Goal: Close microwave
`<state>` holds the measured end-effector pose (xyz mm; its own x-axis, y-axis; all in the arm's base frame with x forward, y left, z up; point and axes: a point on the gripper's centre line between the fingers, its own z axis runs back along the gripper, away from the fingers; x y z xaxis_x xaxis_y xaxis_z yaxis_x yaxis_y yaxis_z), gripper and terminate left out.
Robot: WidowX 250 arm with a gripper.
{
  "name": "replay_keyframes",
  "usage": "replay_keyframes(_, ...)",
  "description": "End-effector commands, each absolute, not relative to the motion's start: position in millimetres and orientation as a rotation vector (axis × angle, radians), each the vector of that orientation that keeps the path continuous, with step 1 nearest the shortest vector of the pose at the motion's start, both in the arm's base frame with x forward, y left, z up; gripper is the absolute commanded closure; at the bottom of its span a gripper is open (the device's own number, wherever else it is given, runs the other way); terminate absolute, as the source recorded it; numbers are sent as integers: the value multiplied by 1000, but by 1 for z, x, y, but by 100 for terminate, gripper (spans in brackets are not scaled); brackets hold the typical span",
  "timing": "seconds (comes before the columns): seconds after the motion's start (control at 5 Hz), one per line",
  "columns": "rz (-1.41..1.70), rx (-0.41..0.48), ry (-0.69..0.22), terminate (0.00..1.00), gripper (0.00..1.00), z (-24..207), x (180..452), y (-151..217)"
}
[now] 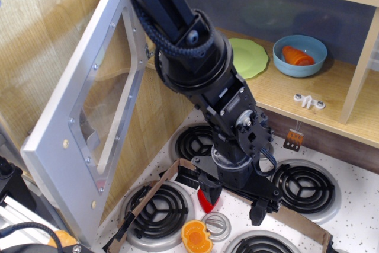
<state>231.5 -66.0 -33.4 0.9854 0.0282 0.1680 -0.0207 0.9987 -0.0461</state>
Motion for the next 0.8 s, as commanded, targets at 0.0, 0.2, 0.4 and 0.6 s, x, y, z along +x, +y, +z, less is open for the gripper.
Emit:
replay_keyframes(0.0, 25, -44, -169, 0, 0, -33, 232, -66)
replay_keyframes(0.2, -43, 52, -215, 0, 0, -6, 227, -51)
replay_keyframes(0.4, -102, 102, -239, 0, 0, 17, 221, -33)
replay_keyframes(0.6, -138, 170, -225, 0, 0, 46, 219, -18)
